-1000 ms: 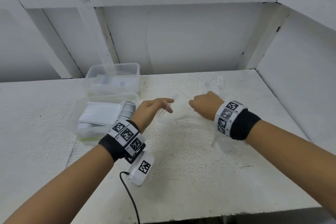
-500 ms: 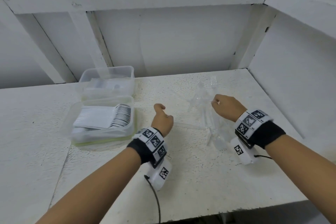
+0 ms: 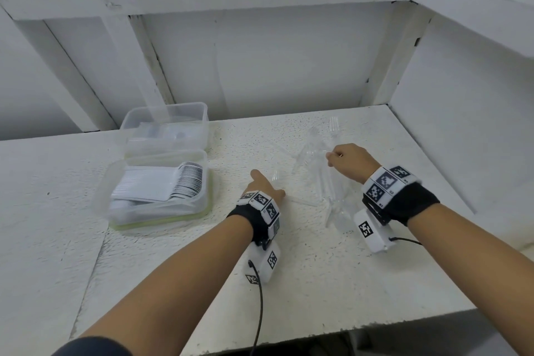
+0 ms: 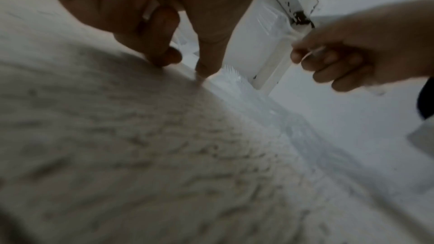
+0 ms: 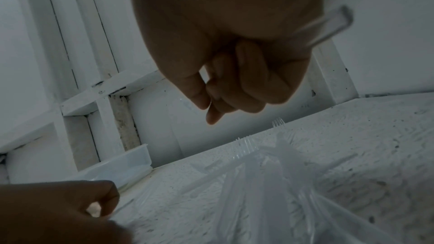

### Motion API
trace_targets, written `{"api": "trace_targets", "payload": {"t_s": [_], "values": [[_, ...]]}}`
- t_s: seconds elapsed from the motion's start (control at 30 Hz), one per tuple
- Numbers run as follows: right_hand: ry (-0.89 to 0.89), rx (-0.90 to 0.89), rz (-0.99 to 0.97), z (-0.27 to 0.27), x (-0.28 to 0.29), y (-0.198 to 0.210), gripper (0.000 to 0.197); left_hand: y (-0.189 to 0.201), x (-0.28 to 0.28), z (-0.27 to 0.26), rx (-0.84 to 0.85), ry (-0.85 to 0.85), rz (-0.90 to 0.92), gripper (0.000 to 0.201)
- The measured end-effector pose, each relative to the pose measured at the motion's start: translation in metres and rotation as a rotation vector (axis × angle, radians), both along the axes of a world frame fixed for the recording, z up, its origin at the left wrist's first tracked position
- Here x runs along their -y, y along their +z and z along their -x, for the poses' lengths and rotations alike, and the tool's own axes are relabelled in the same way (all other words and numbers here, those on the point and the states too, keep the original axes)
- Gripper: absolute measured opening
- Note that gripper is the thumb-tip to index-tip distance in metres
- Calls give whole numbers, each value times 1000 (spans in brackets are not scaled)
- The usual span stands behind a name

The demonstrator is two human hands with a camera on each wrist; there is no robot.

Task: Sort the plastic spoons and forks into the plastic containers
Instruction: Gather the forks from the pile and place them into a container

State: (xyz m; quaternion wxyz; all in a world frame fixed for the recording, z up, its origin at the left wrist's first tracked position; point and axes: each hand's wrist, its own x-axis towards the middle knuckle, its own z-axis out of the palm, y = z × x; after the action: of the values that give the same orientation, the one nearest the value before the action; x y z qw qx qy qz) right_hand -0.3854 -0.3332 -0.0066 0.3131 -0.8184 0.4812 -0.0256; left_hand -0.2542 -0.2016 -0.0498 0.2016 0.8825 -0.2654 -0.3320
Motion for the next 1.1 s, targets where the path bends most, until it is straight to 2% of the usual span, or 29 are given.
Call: {"api": "trace_targets", "payload": {"t_s": [0.23, 0.3, 0.37, 0.43, 0.5, 0.57, 0.63, 0.7, 0.77, 0.87, 0.97, 1.03, 1.1], "values": [[-75, -154, -13, -21, 13, 4, 34, -2, -13, -17, 7, -104, 25, 71], [-88, -165, -28, -31, 12, -2, 35, -1, -18, -23, -3, -105, 49, 51], [-59, -185, -15, -37, 8, -7, 36, 2, -24, -28, 15, -99, 84, 15], [-12, -252, 29, -38, 4, -16, 29, 3, -27, -30, -7, -104, 145, 34], [11, -280, 39, -37, 4, -22, 22, 5, -27, -32, -37, -88, 191, 41], [-9, -198, -64, -37, 7, -18, 14, 6, -25, -33, -83, -46, 198, 31], [-155, -30, -266, -35, 7, -9, 24, 13, -22, -30, -207, 12, 203, 15], [-314, 72, -453, -28, 4, 2, 28, 23, -16, -27, -253, 1, 170, 13], [-466, 207, -655, -18, 0, 8, 21, 31, -2, -28, -180, -105, 138, 12], [-531, 381, -853, 0, -5, 13, 22, 38, 29, -41, 133, -323, 127, 19], [-533, 491, -878, 9, -12, 15, 24, 34, 62, -56, 316, -444, 17, 22], [-518, 528, -891, 12, -16, 13, 22, 30, 80, -64, 377, -529, -82, 23], [-530, 561, -913, 14, -15, 8, 22, 26, 93, -70, 405, -610, -187, 39]]}}
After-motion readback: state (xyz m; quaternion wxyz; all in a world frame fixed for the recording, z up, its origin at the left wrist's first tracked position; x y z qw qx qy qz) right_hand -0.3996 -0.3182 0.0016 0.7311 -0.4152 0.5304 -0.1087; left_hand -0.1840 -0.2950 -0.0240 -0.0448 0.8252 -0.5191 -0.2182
